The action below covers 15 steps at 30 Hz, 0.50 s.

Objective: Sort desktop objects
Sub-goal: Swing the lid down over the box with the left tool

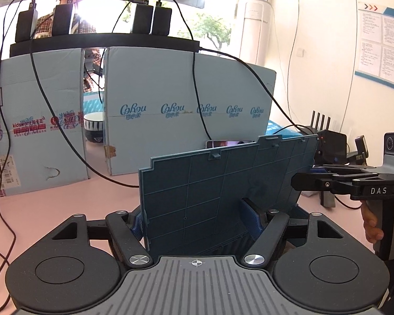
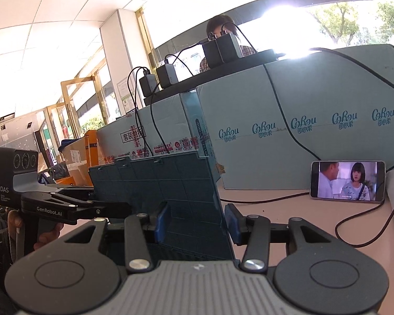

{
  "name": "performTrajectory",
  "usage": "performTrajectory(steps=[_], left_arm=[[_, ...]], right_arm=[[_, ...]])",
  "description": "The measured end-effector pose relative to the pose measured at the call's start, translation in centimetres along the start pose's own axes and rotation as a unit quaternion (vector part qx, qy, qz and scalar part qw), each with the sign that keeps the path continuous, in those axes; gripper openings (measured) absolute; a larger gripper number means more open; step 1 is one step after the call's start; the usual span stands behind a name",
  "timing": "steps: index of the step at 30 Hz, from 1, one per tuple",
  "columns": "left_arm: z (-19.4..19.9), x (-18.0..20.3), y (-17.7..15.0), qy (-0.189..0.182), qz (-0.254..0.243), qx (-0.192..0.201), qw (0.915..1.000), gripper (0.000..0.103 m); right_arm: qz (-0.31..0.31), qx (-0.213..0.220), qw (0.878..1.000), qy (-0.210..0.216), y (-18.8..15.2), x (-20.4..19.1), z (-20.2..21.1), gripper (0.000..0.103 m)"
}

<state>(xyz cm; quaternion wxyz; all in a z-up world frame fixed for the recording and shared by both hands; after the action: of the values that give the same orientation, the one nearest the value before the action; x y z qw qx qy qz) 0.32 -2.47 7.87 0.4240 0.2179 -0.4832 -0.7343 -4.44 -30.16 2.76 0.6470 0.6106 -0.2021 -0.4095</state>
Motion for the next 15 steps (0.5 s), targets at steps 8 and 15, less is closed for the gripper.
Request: performTrajectory(steps=[8,15], left_arm=[[1.8,1.5,-1.5,-0.01,-0.025,-0.001,0.9996,0.073],[2.5,2.6,-3.6,-0.004,-0.054,-0.003,0.9985,0.073]], right_arm=[[0.038,-0.01,0.999,0.031,-1.4,-1.1,2.0,0.05],[0.114,-0.019,0.993,0.015,-3.6,-3.5,3.8,0.054]])
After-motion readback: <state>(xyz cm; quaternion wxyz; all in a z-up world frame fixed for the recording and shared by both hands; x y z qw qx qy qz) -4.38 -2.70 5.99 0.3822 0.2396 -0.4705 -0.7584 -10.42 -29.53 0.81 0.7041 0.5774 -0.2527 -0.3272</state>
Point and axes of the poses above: each gripper's, at about its wrist camera, not at the fingertips, and z roughly against the way its jaws point, x to its right, y to its top, the point moved 2 cm from there along -z, roughly the way its jaws point, and after that the axes turned 2 degrees about y, right-handed, at the moved point
